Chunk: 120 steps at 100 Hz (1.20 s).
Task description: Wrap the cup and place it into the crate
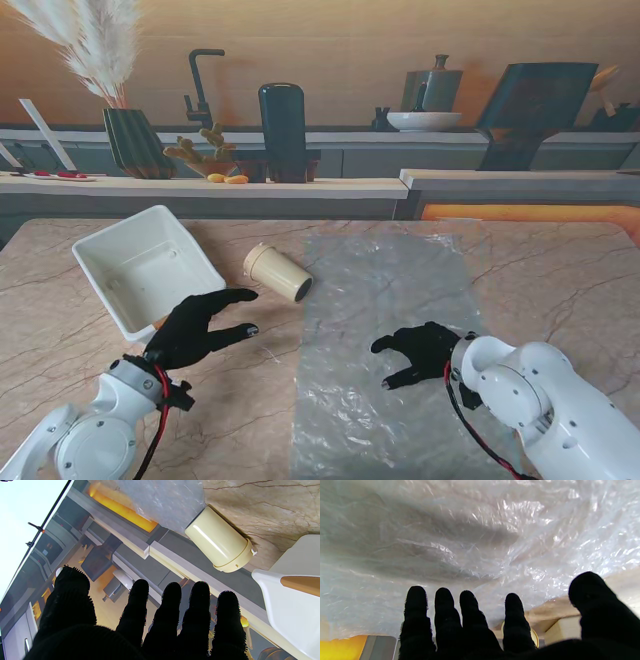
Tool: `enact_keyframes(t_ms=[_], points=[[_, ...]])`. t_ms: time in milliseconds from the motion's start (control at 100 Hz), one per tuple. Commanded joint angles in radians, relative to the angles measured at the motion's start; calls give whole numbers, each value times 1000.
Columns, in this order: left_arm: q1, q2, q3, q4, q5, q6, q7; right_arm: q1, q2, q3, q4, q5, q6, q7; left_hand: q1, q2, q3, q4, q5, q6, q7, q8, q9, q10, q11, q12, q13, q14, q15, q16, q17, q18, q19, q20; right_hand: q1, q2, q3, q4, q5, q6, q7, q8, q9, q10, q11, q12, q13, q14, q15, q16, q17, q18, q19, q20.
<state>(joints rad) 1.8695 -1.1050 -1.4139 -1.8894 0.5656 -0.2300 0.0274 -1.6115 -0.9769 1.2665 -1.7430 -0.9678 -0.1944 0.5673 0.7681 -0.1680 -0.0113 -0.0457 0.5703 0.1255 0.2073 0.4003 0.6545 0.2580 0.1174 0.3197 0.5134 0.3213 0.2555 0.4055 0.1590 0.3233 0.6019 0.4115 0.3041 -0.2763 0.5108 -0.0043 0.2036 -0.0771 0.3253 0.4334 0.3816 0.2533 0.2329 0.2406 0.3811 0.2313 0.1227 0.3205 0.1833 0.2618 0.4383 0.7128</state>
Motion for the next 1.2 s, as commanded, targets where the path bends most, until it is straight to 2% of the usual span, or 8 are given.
enact_keyframes(t_ms=[0, 250, 500, 740, 760, 790, 960, 1190], points=[[2, -2, 5, 3, -2, 0, 2, -20, -9, 8, -20, -5, 13, -17, 20, 48, -18, 5, 14, -28, 6, 4, 3, -4, 2, 8, 1, 4, 3, 9, -13, 8, 16, 8, 28, 62, -27, 1, 23, -19, 13, 10, 19, 0, 15, 9, 23, 24, 10, 13, 7, 32, 18, 22], [-41, -6, 41, 35, 71, -13, 64, -66, -27, 55, -54, 29, 31, -123, 31, 0, -17, 8, -37, -26, -10, -2, -64, -7, -15, 1, -24, -3, -5, 6, -9, -22, 3, -1, 37, 61, -32, 3, 33, -16, 14, 13, 28, 6, 23, 11, 36, 20, 18, 19, 10, 32, 23, 24], [-225, -7, 141, 180, 194, 17, 147, -91, -52, 92, -95, 92, -10, -274, 60, -59, -1, 12, -67, -40, 16, 7, -86, -33, 7, 11, -25, -37, 12, 14, -4, -36, 10, -1, 44, 49, -32, 4, 61, -9, 20, 17, 56, 10, 38, 16, 77, 10, 39, 34, 24, 34, 34, 29], [-413, 22, 230, 260, 285, 86, 10, -120, -78, 89, -130, 154, -20, -415, 58, -152, 35, 26, -225, -39, 15, -15, -269, -50, 3, 0, -173, -75, -54, -21, -56, -70, -68, -26, 47, 40, -28, 4, 88, -7, 24, 21, 85, 14, 49, 21, 110, 11, 54, 50, 37, 37, 42, 33], [-429, 24, 239, 267, 295, 90, -3, -124, -79, 89, -132, 154, -22, -426, -45, -204, 243, 10, -243, -40, 31, -42, -286, -52, 3, -11, -188, -79, -59, -33, -55, -73, -99, -15, 47, 40, -28, 4, 89, -6, 23, 21, 86, 14, 49, 22, 113, 12, 56, 52, 38, 37, 43, 33], [-457, 28, 255, 279, 309, 92, -22, -130, -82, 90, -134, 154, -24, -443, -91, -229, 341, 0, -260, -43, 25, -43, -307, -55, -3, -6, -207, -86, -71, -35, -65, -83, -107, -15, 47, 39, -28, 4, 92, -7, 23, 21, 90, 13, 50, 22, 117, 11, 57, 54, 39, 38, 43, 34], [-604, 47, 359, 344, 355, 96, -140, -171, -94, 104, -138, 143, -25, -522, -162, -323, 535, -10, -355, -47, 20, -69, -407, -61, 11, -25, -284, -96, -103, -75, -81, -112, -192, -38, 52, 24, -22, 5, 118, -1, 26, 22, 117, 20, 58, 25, 143, 22, 69, 66, 55, 49, 50, 35], [-819, 66, 551, 471, 455, 105, -245, -217, -103, 139, -149, 137, -28, -577, -201, -348, 614, -18, -426, -16, 15, -84, -499, -64, 13, -34, -347, -106, -118, -102, -94, -157, -259, -63, 51, 30, -19, 5, 122, 0, 23, 23, 122, 23, 62, 28, 155, 20, 78, 78, 58, 45, 53, 36]])
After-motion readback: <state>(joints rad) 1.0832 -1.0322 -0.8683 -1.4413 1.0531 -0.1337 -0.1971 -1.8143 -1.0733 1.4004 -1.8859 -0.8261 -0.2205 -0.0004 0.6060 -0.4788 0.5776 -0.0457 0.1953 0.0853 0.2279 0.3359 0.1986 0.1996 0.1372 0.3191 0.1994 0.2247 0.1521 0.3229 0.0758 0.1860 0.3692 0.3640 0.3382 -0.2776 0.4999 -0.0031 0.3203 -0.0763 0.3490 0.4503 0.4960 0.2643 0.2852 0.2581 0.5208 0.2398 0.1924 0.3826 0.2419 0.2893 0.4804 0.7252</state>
